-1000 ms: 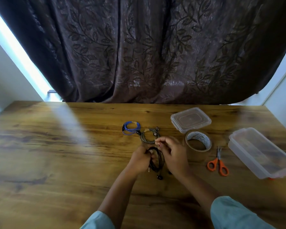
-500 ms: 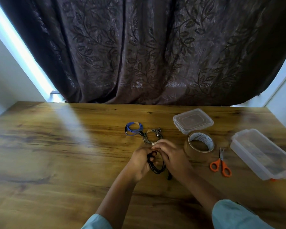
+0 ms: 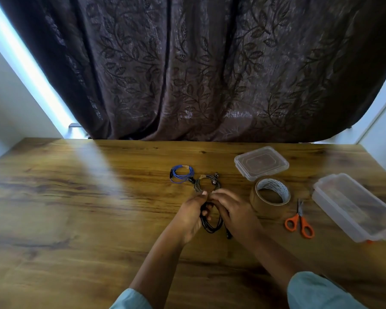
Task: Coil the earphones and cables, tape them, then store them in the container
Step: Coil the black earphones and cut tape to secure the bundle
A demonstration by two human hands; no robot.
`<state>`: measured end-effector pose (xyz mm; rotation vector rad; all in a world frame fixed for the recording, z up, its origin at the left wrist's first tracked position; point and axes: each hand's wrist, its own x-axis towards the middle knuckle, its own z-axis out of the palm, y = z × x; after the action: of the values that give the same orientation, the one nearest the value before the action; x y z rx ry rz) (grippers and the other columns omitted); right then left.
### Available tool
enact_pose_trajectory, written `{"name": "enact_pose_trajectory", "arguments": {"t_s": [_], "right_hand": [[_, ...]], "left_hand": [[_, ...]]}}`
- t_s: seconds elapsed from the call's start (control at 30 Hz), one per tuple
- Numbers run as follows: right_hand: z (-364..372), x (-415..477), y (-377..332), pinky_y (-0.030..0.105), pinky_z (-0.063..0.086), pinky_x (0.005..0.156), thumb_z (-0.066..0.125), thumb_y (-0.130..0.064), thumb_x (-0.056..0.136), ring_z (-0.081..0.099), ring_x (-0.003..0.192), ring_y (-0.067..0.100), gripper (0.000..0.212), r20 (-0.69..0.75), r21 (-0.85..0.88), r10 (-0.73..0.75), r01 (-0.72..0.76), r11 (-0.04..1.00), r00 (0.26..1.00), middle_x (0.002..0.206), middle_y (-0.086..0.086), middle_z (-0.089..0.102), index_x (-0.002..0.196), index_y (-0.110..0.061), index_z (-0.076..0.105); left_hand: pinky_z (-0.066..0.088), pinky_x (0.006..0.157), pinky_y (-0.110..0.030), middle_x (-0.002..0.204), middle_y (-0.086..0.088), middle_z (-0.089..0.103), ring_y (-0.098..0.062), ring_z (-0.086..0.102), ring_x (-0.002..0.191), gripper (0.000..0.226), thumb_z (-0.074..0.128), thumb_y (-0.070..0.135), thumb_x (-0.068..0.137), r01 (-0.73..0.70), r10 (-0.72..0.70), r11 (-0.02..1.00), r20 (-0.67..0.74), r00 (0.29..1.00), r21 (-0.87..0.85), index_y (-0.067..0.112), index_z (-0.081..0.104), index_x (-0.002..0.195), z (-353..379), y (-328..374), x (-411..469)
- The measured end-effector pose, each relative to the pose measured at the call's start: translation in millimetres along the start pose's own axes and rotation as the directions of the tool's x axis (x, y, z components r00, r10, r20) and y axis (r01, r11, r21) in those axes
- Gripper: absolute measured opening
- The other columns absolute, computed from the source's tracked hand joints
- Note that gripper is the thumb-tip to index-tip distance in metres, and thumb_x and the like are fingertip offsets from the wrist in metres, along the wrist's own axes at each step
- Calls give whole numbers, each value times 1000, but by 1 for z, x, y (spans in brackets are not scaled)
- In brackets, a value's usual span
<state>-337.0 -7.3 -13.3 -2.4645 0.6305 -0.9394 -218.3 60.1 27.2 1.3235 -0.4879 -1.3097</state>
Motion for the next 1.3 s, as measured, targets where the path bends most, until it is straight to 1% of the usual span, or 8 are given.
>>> {"name": "enact_pose_trajectory", "arguments": {"t_s": [0.23, 0.43, 0.53, 0.67, 0.8, 1.03, 1.17, 1.3], "right_hand": [[-5, 0, 4, 17, 49, 85, 40, -27, 96, 59, 103, 4, 37, 68, 28, 42, -44, 999, 997, 117, 0, 64, 119, -12, 64], [-18, 2, 3, -1, 38, 82, 60, -15, 91, 52, 101, -12, 25, 12, 106, 64, -65, 992, 998, 108, -7, 66, 115, -18, 67], [-23, 3, 8, 6, 45, 83, 66, -15, 87, 57, 101, -7, 29, 35, 166, 85, -90, 982, 996, 108, -9, 67, 116, -22, 67], [-31, 3, 14, 24, 53, 89, 65, -37, 82, 60, 105, -6, 40, 102, 212, 170, -189, 959, 980, 113, -17, 66, 122, -34, 60], [-39, 7, 15, 26, 51, 94, 63, -45, 75, 60, 106, -5, 53, 214, 302, 221, -279, 911, 952, 111, -18, 67, 127, -38, 54], [-42, 10, 14, 34, 55, 87, 72, -53, 74, 65, 101, 6, 54, 258, 483, 309, -399, 780, 915, 105, -9, 69, 124, -41, 56], [-44, 16, 9, 34, 56, 85, 69, -29, 84, 65, 92, 4, 38, 251, 431, 310, -392, 813, 917, 93, -12, 69, 121, -32, 61], [-46, 18, 9, 34, 55, 87, 66, -18, 88, 64, 93, 5, 32, 293, 440, 309, -415, 796, 905, 97, -8, 68, 110, -41, 60]], "left_hand": [[34, 50, -21, 67, -1, 41, -6, 37, 52, 25, 33, 7, 101, -88, 86, 994, 40, 996, 67, 20, 48, 116, 2, 1, -2], [38, 52, -22, 69, -1, 42, -6, 39, 53, 42, 34, 6, 100, -133, 122, 983, 92, 988, 129, 28, 32, 136, 1, -1, 1], [38, 54, -21, 73, 1, 44, -4, 40, 55, 41, 34, 4, 100, -171, 155, 971, 109, 982, 165, 25, 34, 135, 3, 0, 1], [37, 58, -21, 86, 1, 48, -3, 43, 60, 35, 33, 3, 100, -202, 175, 962, 153, 973, 182, 27, 41, 124, 7, 3, -1], [43, 60, -16, 99, -4, 54, 1, 54, 64, 37, 33, 0, 99, -231, 190, 942, 179, 965, 242, 24, 41, 127, 6, 2, 1], [48, 66, -12, 68, 9, 62, 7, 60, 68, 47, 36, -15, 92, -398, 296, 814, 286, 911, 423, 10, 30, 131, 6, 8, 3], [51, 73, -25, 91, 1, 62, -5, 61, 83, 47, 47, -3, 93, -475, 366, 653, 304, 880, 590, 25, 33, 128, 5, 6, 4], [44, 72, -9, 104, 8, 59, 4, 58, 93, 48, 49, 0, 91, -531, 430, 461, 345, 834, 711, 20, 34, 131, 4, 2, 3]]}}
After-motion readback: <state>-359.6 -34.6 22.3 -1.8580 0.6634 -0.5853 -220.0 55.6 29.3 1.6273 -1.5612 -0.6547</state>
